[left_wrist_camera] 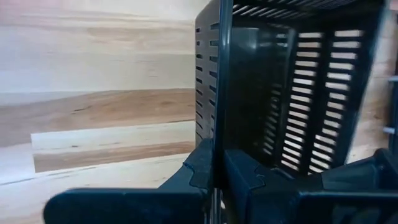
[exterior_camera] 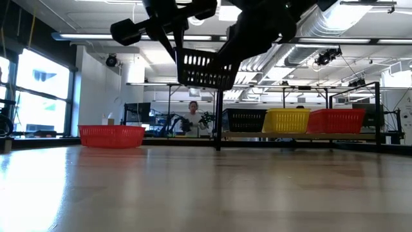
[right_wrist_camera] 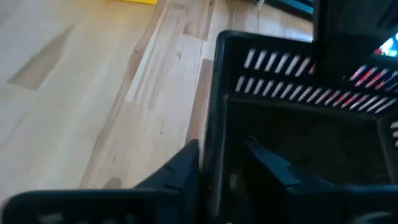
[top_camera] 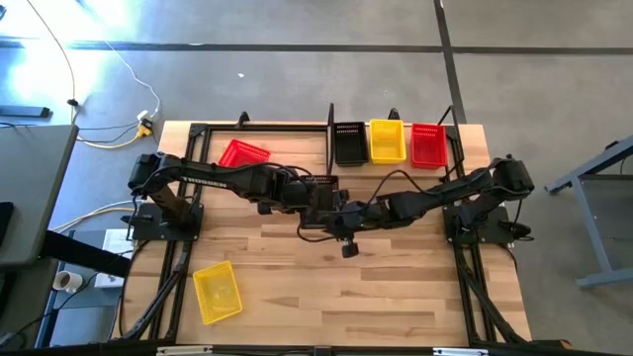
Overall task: Stack baskets on shelf by color
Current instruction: Stack the black basket on the black basket on the shelf
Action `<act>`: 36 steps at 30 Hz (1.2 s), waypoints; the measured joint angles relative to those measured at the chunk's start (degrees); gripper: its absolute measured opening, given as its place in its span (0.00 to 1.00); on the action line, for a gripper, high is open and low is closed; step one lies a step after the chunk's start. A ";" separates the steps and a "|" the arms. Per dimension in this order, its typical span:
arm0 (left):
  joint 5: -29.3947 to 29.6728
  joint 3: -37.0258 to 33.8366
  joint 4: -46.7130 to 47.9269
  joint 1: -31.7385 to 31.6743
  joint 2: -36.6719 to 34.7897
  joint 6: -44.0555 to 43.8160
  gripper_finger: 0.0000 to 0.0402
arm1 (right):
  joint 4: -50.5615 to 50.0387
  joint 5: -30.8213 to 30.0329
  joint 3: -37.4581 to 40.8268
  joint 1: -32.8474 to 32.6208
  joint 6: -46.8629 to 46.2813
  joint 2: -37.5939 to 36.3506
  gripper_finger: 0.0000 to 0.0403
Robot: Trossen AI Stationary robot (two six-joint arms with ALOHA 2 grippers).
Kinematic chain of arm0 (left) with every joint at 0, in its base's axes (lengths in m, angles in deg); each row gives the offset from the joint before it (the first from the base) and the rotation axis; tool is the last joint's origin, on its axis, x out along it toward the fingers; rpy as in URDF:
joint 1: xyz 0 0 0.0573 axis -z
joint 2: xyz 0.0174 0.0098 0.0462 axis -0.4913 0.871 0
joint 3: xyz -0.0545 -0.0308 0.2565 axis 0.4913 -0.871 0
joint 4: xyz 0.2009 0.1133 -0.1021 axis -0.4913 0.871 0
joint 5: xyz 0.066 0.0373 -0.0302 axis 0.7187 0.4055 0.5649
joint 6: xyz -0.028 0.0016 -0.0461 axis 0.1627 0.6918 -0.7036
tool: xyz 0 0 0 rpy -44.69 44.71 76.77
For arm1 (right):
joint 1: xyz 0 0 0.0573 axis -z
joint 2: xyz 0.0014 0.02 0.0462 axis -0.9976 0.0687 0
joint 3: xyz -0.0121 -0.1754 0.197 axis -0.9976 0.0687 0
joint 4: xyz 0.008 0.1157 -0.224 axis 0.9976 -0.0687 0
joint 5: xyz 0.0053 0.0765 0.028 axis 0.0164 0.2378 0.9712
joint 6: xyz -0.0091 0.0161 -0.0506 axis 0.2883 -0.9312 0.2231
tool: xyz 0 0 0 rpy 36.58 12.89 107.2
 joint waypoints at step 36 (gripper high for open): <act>-0.98 -0.04 -2.77 -5.61 -0.27 36.54 0.33 | -11.79 -0.34 0.00 -3.98 -28.14 -1.22 0.00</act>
